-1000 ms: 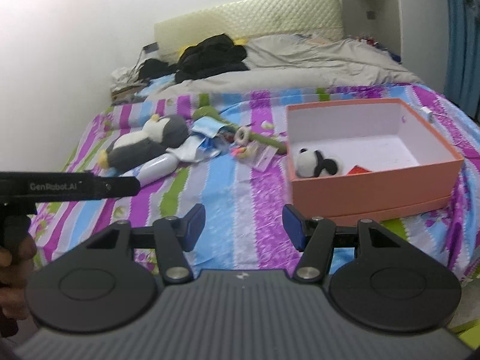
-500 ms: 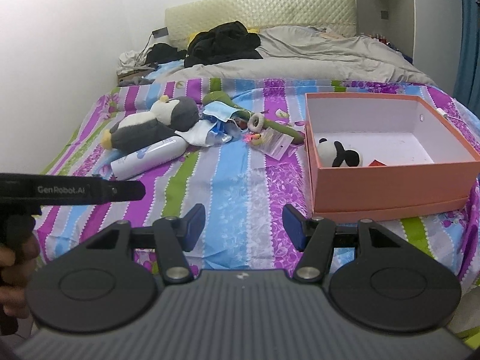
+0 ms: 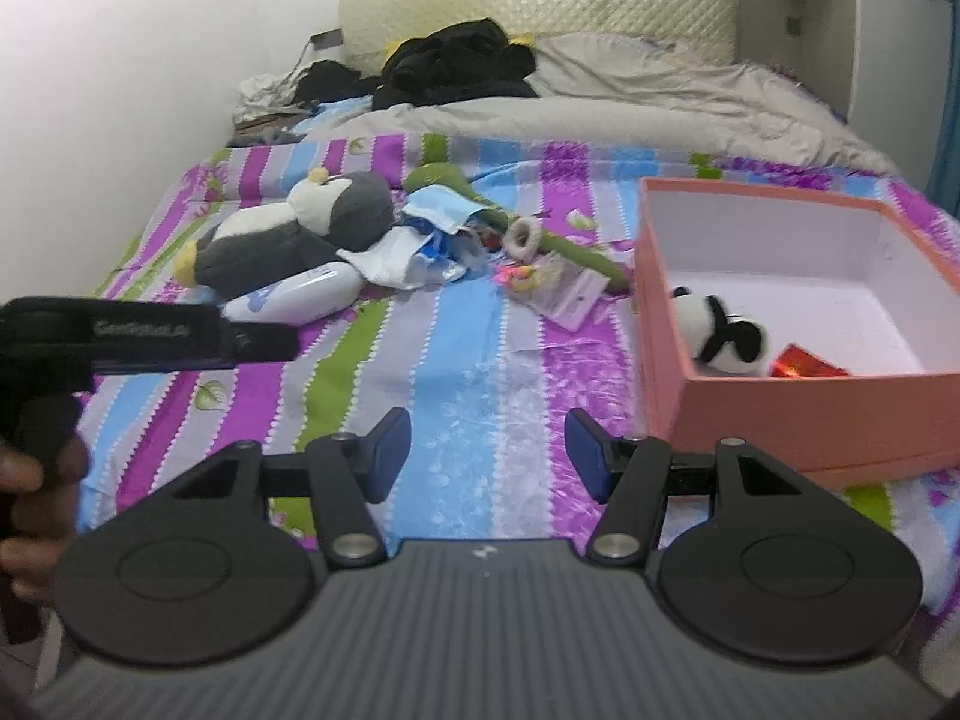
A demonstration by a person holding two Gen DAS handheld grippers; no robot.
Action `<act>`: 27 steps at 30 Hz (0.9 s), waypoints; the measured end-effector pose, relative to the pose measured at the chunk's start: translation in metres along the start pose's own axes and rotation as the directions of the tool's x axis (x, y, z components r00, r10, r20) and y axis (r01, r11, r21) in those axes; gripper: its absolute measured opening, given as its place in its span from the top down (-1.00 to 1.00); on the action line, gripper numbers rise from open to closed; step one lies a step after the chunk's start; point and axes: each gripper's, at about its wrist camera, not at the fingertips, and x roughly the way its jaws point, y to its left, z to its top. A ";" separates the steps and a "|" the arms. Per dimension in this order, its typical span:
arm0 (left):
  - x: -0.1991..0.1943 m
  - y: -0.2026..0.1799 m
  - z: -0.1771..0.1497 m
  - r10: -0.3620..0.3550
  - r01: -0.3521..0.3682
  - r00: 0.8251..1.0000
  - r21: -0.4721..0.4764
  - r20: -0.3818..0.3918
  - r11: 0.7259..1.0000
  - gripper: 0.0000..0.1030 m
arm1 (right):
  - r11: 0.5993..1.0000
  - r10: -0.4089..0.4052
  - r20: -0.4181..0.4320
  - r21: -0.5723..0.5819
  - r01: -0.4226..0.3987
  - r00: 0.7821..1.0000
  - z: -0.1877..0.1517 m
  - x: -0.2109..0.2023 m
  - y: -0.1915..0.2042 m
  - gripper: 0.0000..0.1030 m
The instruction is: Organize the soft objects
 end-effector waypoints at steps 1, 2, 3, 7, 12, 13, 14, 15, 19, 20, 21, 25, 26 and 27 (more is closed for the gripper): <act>0.008 0.001 0.004 -0.003 0.003 1.000 0.005 0.004 1.000 -0.20 | 1.000 0.012 -0.001 0.004 -0.012 1.000 0.002 0.006 -0.001 -0.16; 0.015 0.002 0.007 -0.004 0.004 1.000 0.010 0.007 1.000 -0.20 | 1.000 0.015 -0.003 0.005 -0.015 1.000 0.004 0.012 -0.001 -0.16; 0.021 0.003 0.010 -0.005 0.005 1.000 0.014 0.008 1.000 -0.20 | 1.000 0.014 -0.005 0.003 -0.014 1.000 0.006 0.019 0.000 -0.16; 0.055 0.014 0.021 -0.018 0.018 1.000 -0.003 0.006 1.000 -0.20 | 1.000 -0.001 -0.003 -0.019 0.001 1.000 0.010 0.045 0.002 -0.16; 0.101 0.027 0.028 -0.029 0.029 1.000 -0.029 -0.008 0.999 -0.20 | 0.999 -0.015 -0.003 -0.051 0.015 1.000 0.008 0.081 0.004 -0.15; 0.110 0.030 0.030 -0.035 0.035 0.999 -0.033 -0.009 0.999 -0.20 | 0.998 -0.020 -0.011 -0.055 0.019 1.000 0.008 0.089 0.004 -0.14; 0.118 0.032 0.031 -0.039 0.039 0.999 -0.038 -0.011 0.999 -0.20 | 0.998 -0.022 -0.016 -0.058 0.021 1.000 0.008 0.095 0.003 -0.14; 0.128 0.034 0.033 -0.046 0.045 0.999 -0.045 -0.014 0.998 -0.20 | 0.998 -0.028 -0.023 -0.061 0.027 0.999 0.009 0.104 0.002 -0.14; 0.159 0.039 0.040 -0.082 0.081 0.996 -0.069 -0.020 0.994 -0.20 | 0.993 -0.076 -0.010 -0.093 0.075 0.997 0.013 0.133 0.000 -0.14; 0.168 0.039 0.043 -0.089 0.087 0.996 -0.071 -0.022 0.994 -0.20 | 0.991 -0.087 -0.007 -0.100 0.086 0.996 0.014 0.140 -0.002 -0.14; 0.174 0.039 0.046 -0.095 0.093 0.995 -0.071 -0.020 0.993 -0.20 | 0.990 -0.094 -0.002 -0.104 0.093 0.996 0.016 0.148 -0.004 -0.14; 0.204 0.039 0.060 -0.143 0.141 0.990 -0.082 -0.012 0.987 -0.20 | 0.984 -0.130 0.018 -0.120 0.131 0.991 0.022 0.179 -0.009 -0.14; 0.212 0.039 0.063 -0.147 0.146 0.989 -0.080 -0.012 0.986 -0.20 | 0.982 -0.138 0.027 -0.123 0.141 0.990 0.024 0.186 -0.010 -0.14; 0.220 0.039 0.065 -0.148 0.147 0.989 -0.075 -0.007 0.986 -0.20 | 0.981 -0.148 0.037 -0.123 0.152 0.988 0.025 0.193 -0.011 -0.14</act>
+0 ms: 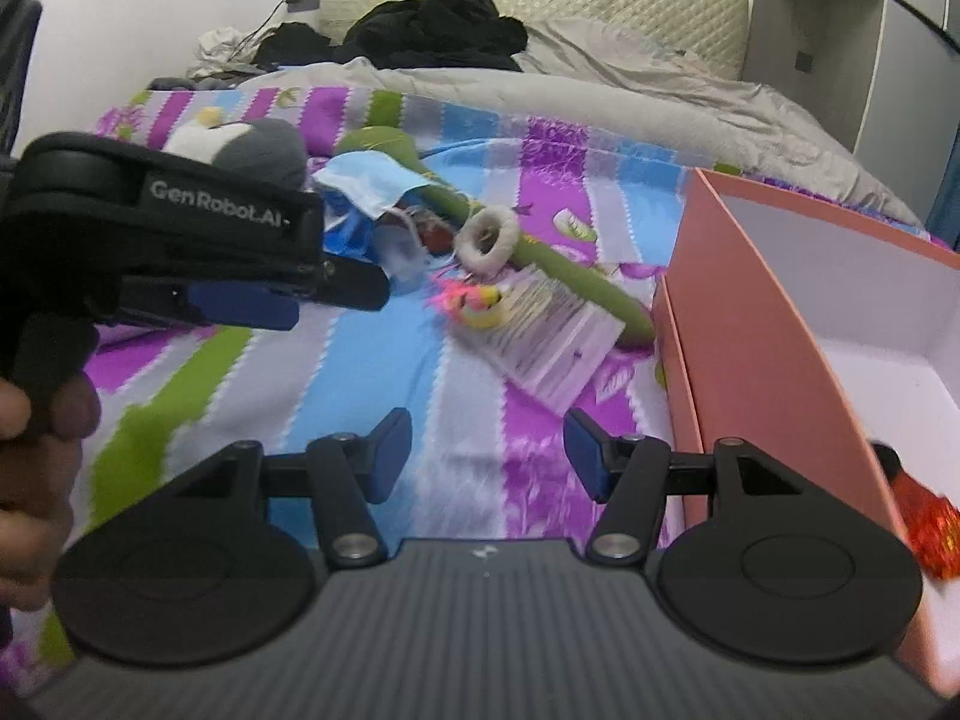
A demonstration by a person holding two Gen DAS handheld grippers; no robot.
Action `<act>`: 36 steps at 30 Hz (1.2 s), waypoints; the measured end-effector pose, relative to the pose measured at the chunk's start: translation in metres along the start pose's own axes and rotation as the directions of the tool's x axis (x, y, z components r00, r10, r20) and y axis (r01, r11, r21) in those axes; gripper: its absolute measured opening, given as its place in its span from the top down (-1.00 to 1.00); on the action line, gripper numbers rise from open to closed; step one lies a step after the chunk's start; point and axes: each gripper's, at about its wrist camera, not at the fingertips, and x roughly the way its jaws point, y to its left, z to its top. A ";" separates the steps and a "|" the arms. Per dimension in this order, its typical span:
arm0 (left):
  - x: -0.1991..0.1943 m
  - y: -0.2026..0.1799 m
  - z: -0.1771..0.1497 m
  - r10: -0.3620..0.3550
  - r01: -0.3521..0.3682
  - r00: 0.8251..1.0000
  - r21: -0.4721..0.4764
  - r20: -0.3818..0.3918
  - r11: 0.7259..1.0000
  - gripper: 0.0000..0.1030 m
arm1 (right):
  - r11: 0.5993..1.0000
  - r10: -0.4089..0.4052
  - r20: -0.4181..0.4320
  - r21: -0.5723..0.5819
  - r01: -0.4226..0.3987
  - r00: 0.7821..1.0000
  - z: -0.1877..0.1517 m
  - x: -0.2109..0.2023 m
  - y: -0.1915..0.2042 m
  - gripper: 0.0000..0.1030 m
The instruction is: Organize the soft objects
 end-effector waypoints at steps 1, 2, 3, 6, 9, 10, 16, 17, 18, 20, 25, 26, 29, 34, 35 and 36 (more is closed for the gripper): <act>0.007 0.001 0.003 0.000 0.000 1.000 -0.001 0.001 1.000 -0.20 | 1.000 -0.014 0.001 0.001 0.014 1.000 0.001 0.007 0.000 -0.14; 0.015 0.004 0.005 0.000 0.000 1.000 -0.009 -0.005 1.000 -0.20 | 1.000 -0.027 -0.002 -0.001 0.027 1.000 0.002 0.014 0.000 -0.14; 0.023 0.006 0.007 -0.007 0.007 1.000 -0.019 -0.009 1.000 -0.20 | 0.999 -0.035 -0.002 -0.008 0.035 0.999 0.002 0.020 0.000 -0.14; 0.042 0.011 0.013 -0.049 0.048 0.999 -0.048 -0.015 0.998 -0.26 | 0.996 -0.076 0.021 -0.055 0.077 0.997 0.002 0.034 0.003 -0.14; 0.061 0.010 0.018 -0.069 0.067 0.997 -0.062 -0.026 0.996 -0.37 | 0.991 -0.102 0.024 -0.090 0.104 0.995 0.001 0.047 0.003 -0.12; 0.066 0.009 0.020 -0.074 0.073 0.997 -0.055 -0.022 0.996 -0.39 | 0.990 -0.103 0.021 -0.094 0.105 0.994 0.000 0.051 0.002 -0.11; 0.094 0.002 0.024 -0.098 0.096 0.994 -0.049 -0.050 0.994 -0.40 | 0.995 -0.064 -0.004 -0.075 0.064 0.998 -0.007 0.069 -0.005 -0.06; 0.099 0.000 0.023 -0.092 0.090 0.994 -0.033 -0.061 0.995 -0.39 | 0.996 -0.057 -0.003 -0.072 0.057 0.998 -0.007 0.070 -0.006 -0.04; 0.103 -0.002 0.022 -0.071 0.070 0.995 -0.021 -0.065 0.997 -0.37 | 0.997 -0.048 -0.005 -0.067 0.048 0.999 -0.006 0.071 -0.007 0.01; 0.107 -0.004 0.019 -0.054 0.054 0.997 -0.008 -0.056 0.999 -0.20 | 0.998 -0.037 -0.008 -0.058 0.036 0.999 -0.005 0.073 -0.008 0.13; 0.110 -0.001 0.016 -0.026 0.024 0.998 -0.030 -0.057 0.999 0.14 | 0.998 -0.030 -0.016 -0.059 0.029 0.999 -0.004 0.074 -0.007 0.57; 0.109 -0.001 0.016 -0.026 0.025 0.998 -0.030 -0.054 0.999 0.14 | 0.998 -0.031 -0.016 -0.060 0.029 0.999 -0.004 0.074 -0.006 0.67; 0.103 -0.001 0.015 -0.028 0.027 0.999 -0.024 -0.044 0.999 0.15 | 0.998 -0.037 -0.018 -0.055 0.036 0.999 -0.004 0.072 -0.006 0.82; 0.086 -0.007 0.011 -0.039 0.039 0.998 -0.007 -0.051 0.999 0.15 | 1.000 -0.027 -0.028 -0.016 0.027 0.999 -0.005 0.063 -0.012 0.88; 0.081 -0.008 0.010 -0.035 0.034 0.998 -0.005 -0.050 0.999 0.15 | 1.000 -0.023 -0.029 -0.008 0.023 0.999 -0.005 0.059 -0.012 0.90; 0.075 -0.008 0.009 -0.032 0.032 0.998 -0.002 -0.051 0.999 0.15 | 1.000 -0.019 -0.029 -0.005 0.019 0.999 -0.006 0.055 -0.013 0.90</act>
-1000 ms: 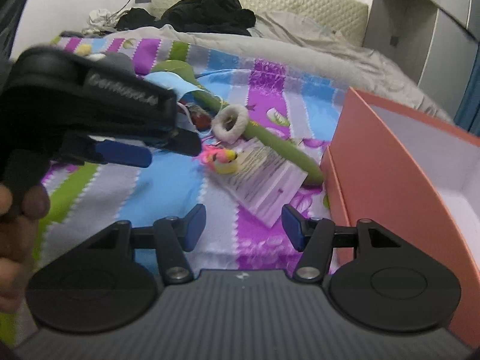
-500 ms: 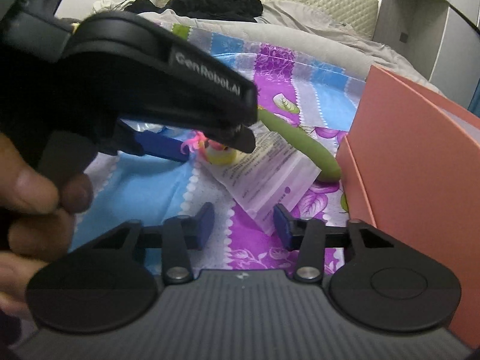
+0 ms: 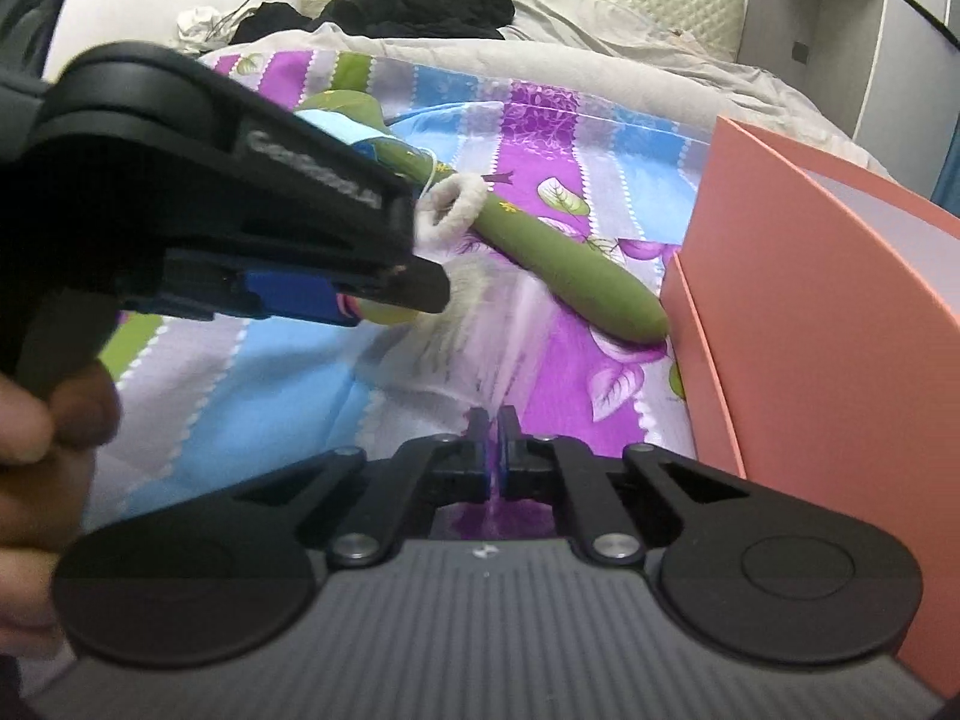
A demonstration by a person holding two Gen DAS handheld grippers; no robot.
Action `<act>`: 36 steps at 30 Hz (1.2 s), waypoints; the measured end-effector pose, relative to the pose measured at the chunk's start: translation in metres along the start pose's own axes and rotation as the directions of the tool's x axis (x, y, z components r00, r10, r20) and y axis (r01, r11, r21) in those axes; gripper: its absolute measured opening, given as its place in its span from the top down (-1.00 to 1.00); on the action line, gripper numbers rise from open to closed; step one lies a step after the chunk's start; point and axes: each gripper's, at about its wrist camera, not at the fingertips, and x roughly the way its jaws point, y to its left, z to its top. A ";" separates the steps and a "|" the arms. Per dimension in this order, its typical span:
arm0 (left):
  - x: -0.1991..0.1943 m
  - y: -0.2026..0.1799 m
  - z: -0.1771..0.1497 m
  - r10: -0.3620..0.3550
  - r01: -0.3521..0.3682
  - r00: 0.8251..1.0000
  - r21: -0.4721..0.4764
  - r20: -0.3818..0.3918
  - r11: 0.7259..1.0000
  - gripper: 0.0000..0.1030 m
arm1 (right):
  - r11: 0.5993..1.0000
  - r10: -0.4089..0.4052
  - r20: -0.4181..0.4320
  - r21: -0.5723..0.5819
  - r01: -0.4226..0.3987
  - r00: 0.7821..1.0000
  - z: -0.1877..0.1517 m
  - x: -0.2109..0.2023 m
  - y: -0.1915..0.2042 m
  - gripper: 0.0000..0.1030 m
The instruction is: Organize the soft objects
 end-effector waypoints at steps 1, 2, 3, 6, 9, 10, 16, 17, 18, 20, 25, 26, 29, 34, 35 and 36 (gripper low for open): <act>-0.006 -0.001 -0.001 0.001 -0.001 1.000 0.005 -0.001 1.000 0.15 | 1.000 0.003 -0.003 0.000 -0.003 1.000 -0.002 -0.004 0.001 0.90; -0.013 -0.003 -0.003 0.003 -0.003 1.000 0.009 -0.005 1.000 0.15 | 1.000 0.007 -0.008 -0.003 -0.007 1.000 -0.003 -0.008 0.002 0.91; -0.018 -0.004 -0.005 0.006 -0.006 1.000 0.012 -0.010 1.000 0.15 | 1.000 0.010 -0.014 -0.007 -0.010 1.000 -0.005 -0.013 0.003 0.91; -0.040 -0.008 -0.010 0.014 -0.013 1.000 0.023 -0.017 1.000 0.15 | 1.000 0.008 -0.013 -0.022 -0.008 1.000 -0.009 -0.028 0.006 0.91; -0.061 -0.011 -0.014 0.014 -0.013 1.000 0.033 -0.019 0.999 0.15 | 1.000 0.005 -0.011 -0.023 -0.006 1.000 -0.012 -0.045 0.007 0.91; -0.069 -0.013 -0.017 0.019 -0.018 1.000 0.041 -0.024 0.999 0.15 | 1.000 0.006 -0.007 -0.026 -0.006 1.000 -0.013 -0.051 0.008 0.91; -0.108 -0.019 -0.036 0.082 -0.076 0.994 0.079 -0.076 0.994 0.15 | 0.998 0.020 -0.014 -0.055 -0.020 1.000 -0.020 -0.086 0.014 0.91; -0.115 -0.019 -0.040 0.094 -0.088 0.992 0.076 -0.080 0.993 0.15 | 0.998 0.021 -0.017 -0.062 -0.022 1.000 -0.021 -0.092 0.015 0.91; -0.120 -0.018 -0.043 0.104 -0.097 0.991 0.074 -0.084 0.993 0.15 | 0.997 0.023 -0.017 -0.069 -0.024 1.000 -0.022 -0.097 0.016 0.91; -0.131 -0.018 -0.053 0.105 -0.099 0.990 0.067 -0.091 0.993 0.15 | 0.996 0.027 -0.017 -0.085 -0.029 0.999 -0.024 -0.107 0.018 0.91; -0.148 -0.018 -0.080 0.108 -0.104 0.987 0.040 -0.116 0.994 0.15 | 0.994 0.031 -0.034 -0.108 -0.035 0.999 -0.033 -0.133 0.016 0.91; -0.151 -0.018 -0.085 0.107 -0.104 0.987 0.036 -0.121 0.994 0.15 | 0.993 0.031 -0.040 -0.111 -0.035 0.999 -0.036 -0.136 0.015 0.91; -0.160 -0.022 -0.099 0.107 -0.103 0.984 0.037 -0.140 0.994 0.15 | 0.994 0.033 -0.067 -0.100 -0.040 0.997 -0.047 -0.145 0.010 0.91; -0.163 -0.025 -0.116 0.113 -0.101 0.977 0.073 -0.180 0.992 0.15 | 0.999 0.035 -0.122 -0.038 -0.040 0.992 -0.068 -0.152 0.000 0.91; -0.162 -0.026 -0.118 0.114 -0.101 0.976 0.079 -0.186 0.992 0.15 | 0.999 0.035 -0.127 -0.022 -0.039 0.991 -0.070 -0.152 -0.002 0.91; -0.162 -0.026 -0.119 0.118 -0.103 0.975 0.086 -0.189 0.991 0.15 | 0.999 0.036 -0.130 -0.014 -0.038 0.991 -0.071 -0.153 -0.004 0.91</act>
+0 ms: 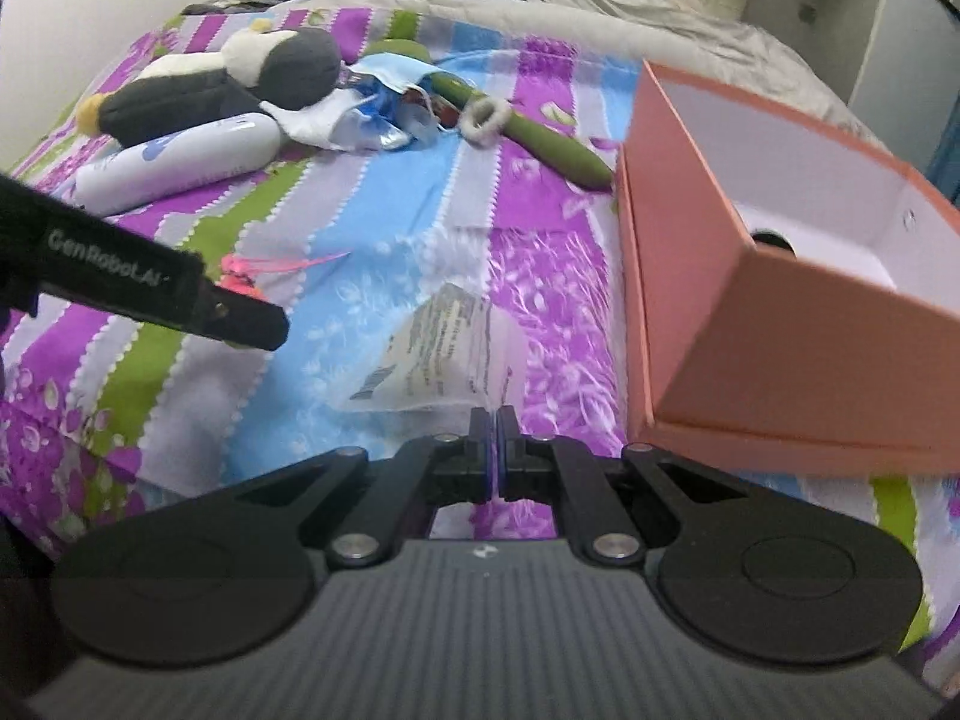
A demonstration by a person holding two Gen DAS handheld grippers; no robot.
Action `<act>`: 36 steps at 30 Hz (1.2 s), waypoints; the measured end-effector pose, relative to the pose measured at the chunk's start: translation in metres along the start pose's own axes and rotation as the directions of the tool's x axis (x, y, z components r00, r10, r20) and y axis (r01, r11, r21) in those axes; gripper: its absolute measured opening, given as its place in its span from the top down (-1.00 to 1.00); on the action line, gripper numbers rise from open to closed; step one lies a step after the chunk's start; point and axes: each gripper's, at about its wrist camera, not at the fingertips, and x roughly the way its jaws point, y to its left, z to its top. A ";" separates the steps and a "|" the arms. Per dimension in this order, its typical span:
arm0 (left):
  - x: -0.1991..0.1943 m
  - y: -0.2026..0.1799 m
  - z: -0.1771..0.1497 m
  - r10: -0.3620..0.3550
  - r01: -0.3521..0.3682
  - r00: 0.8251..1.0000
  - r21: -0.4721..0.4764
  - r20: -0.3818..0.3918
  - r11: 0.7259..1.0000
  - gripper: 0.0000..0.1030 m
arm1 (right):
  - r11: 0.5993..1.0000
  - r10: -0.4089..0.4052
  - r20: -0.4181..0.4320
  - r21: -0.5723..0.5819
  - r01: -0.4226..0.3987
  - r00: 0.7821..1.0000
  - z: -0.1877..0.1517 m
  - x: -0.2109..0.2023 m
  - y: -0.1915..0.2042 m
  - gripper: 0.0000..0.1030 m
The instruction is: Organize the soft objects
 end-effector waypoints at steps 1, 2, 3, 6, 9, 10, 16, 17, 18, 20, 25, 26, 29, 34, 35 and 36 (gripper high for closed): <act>0.001 -0.001 -0.001 0.004 -0.004 1.000 0.005 -0.002 1.000 0.15 | 1.000 -0.001 -0.004 0.004 0.001 1.000 -0.001 0.000 -0.001 0.90; 0.001 -0.001 -0.002 0.007 -0.007 1.000 0.006 -0.005 1.000 0.15 | 1.000 -0.006 -0.008 0.002 0.006 1.000 -0.003 0.001 -0.001 0.89; 0.002 -0.001 -0.002 0.008 -0.008 1.000 0.008 -0.006 1.000 0.15 | 1.000 -0.005 -0.013 0.004 0.005 1.000 -0.003 0.003 -0.001 0.88; 0.003 0.000 -0.001 0.017 -0.017 1.000 0.006 -0.005 1.000 0.15 | 0.998 0.058 -0.026 0.036 -0.057 0.998 -0.004 0.004 -0.004 0.85; 0.002 0.001 0.000 0.020 -0.020 1.000 -0.001 -0.002 1.000 0.15 | 0.996 0.088 -0.025 0.032 -0.088 0.996 -0.003 0.003 0.000 0.67; 0.001 0.002 0.000 0.021 -0.021 1.000 0.001 0.000 1.000 0.15 | 0.994 0.103 -0.022 0.036 -0.103 0.994 -0.003 0.002 0.001 0.54; -0.004 0.007 -0.002 0.047 -0.047 0.999 -0.005 0.009 0.999 0.15 | 0.984 0.163 0.020 0.071 -0.164 0.986 -0.004 -0.003 0.010 -0.25; -0.005 0.009 -0.003 0.047 -0.047 0.999 -0.012 0.010 0.999 0.15 | 0.983 0.162 0.040 0.081 -0.165 0.986 -0.003 -0.006 0.010 -0.25; -0.007 0.010 -0.003 0.048 -0.048 0.999 -0.014 0.013 0.999 0.15 | 0.982 0.159 0.055 0.090 -0.164 0.986 -0.002 -0.008 0.010 -0.25; -0.011 0.013 -0.004 0.057 -0.057 0.998 -0.021 0.021 0.998 0.15 | 0.982 0.146 0.084 0.108 -0.155 0.986 0.001 -0.010 0.009 -0.25; -0.016 0.021 -0.007 0.067 -0.066 0.997 -0.041 0.029 0.997 0.15 | 0.984 0.100 0.113 0.133 -0.115 0.988 0.006 -0.004 0.010 -0.25; -0.016 0.021 -0.008 0.070 -0.069 0.997 -0.044 0.029 0.997 0.15 | 0.984 0.090 0.114 0.144 -0.106 0.989 0.008 0.000 0.010 -0.24; -0.015 0.023 -0.010 0.072 -0.071 0.997 -0.045 0.025 0.996 0.15 | 0.980 0.065 0.113 0.180 -0.085 0.991 0.013 0.011 0.007 -0.24; -0.015 0.022 -0.012 0.077 -0.076 0.997 -0.044 0.025 0.996 0.15 | 0.970 0.059 0.030 0.234 -0.065 0.998 0.014 0.041 0.004 -0.15; -0.015 0.022 -0.013 0.079 -0.078 0.997 -0.044 0.023 0.996 0.15 | 0.965 0.070 0.015 0.254 -0.071 0.997 0.013 0.045 0.003 -0.09; -0.015 0.021 -0.013 0.082 -0.081 0.996 -0.045 0.021 0.996 0.15 | 0.963 0.071 0.012 0.261 -0.072 0.997 0.010 0.047 0.003 -0.06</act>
